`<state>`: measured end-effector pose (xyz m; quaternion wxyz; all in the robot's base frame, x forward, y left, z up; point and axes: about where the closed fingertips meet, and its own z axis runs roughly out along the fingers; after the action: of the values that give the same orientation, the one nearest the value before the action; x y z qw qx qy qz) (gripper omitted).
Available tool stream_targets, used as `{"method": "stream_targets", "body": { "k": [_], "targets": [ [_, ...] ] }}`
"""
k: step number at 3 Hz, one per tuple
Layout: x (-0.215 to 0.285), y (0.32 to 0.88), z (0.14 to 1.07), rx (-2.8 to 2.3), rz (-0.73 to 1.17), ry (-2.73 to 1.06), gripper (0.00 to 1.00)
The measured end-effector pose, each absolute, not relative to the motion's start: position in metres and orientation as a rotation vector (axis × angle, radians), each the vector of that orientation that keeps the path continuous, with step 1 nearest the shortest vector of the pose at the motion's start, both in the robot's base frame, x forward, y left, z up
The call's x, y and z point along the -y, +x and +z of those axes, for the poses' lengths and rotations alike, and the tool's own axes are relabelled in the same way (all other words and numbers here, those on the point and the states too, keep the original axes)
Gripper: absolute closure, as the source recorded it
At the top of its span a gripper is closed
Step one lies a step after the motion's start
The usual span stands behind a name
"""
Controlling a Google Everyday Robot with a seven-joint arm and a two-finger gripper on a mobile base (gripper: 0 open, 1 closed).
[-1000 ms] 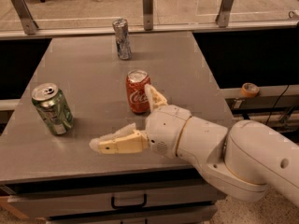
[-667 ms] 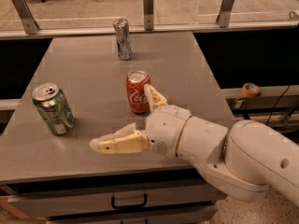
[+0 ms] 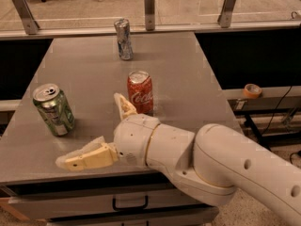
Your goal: Move green can near redbull can
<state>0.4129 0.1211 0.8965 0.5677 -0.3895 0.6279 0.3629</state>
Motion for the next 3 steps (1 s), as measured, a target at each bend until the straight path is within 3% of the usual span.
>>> {"method": "stream_targets", "body": {
  "k": [2, 3],
  "targets": [
    [-0.2, 0.44, 0.886, -1.465, 0.8, -0.977, 0.0],
    [-0.2, 0.44, 0.886, -1.465, 0.8, -0.977, 0.0]
  ]
}}
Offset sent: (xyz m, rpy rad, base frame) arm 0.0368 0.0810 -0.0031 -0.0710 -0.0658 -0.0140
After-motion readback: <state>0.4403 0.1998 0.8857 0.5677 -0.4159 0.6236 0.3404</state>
